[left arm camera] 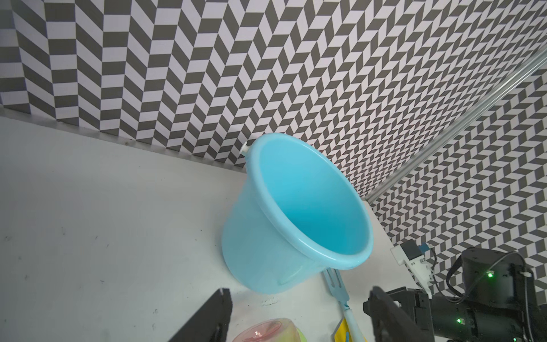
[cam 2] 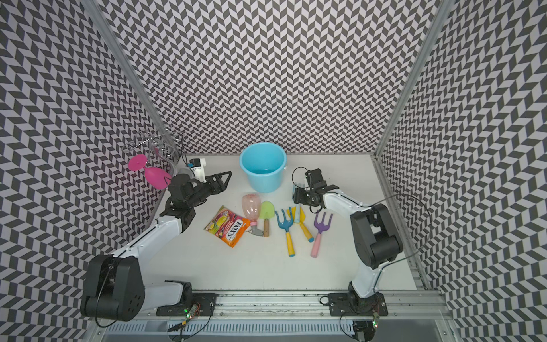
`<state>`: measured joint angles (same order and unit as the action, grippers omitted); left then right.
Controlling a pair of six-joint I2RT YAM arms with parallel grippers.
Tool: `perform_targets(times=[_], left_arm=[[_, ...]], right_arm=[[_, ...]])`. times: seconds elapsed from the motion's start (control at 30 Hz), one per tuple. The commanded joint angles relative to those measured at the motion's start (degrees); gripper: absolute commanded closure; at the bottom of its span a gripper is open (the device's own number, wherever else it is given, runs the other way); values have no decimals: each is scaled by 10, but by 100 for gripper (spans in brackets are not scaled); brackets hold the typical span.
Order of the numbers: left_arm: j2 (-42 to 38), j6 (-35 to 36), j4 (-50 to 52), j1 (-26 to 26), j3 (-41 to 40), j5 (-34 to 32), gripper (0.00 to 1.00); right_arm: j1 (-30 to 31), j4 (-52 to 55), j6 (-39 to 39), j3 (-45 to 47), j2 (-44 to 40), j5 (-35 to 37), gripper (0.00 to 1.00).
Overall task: Organize the gardening tools
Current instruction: Pick up the gardening tool from the center of the board.
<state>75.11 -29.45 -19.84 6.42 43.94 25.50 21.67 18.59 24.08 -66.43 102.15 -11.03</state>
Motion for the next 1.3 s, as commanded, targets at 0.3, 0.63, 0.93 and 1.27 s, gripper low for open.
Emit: perform_targets(times=[0.3, 0.63, 0.93, 1.27], left_arm=[[1, 18, 28, 21, 3, -2, 25], [8, 19, 32, 24, 4, -4, 24], [16, 15, 34, 24, 10, -2, 25], [8, 10, 36, 28, 8, -2, 25]], right_arm=[[12, 18, -3, -37, 66, 42, 46], [18, 29, -7, -58, 97, 58, 58], [20, 33, -9, -61, 104, 67, 70], [17, 37, -10, -51, 55, 83, 87]])
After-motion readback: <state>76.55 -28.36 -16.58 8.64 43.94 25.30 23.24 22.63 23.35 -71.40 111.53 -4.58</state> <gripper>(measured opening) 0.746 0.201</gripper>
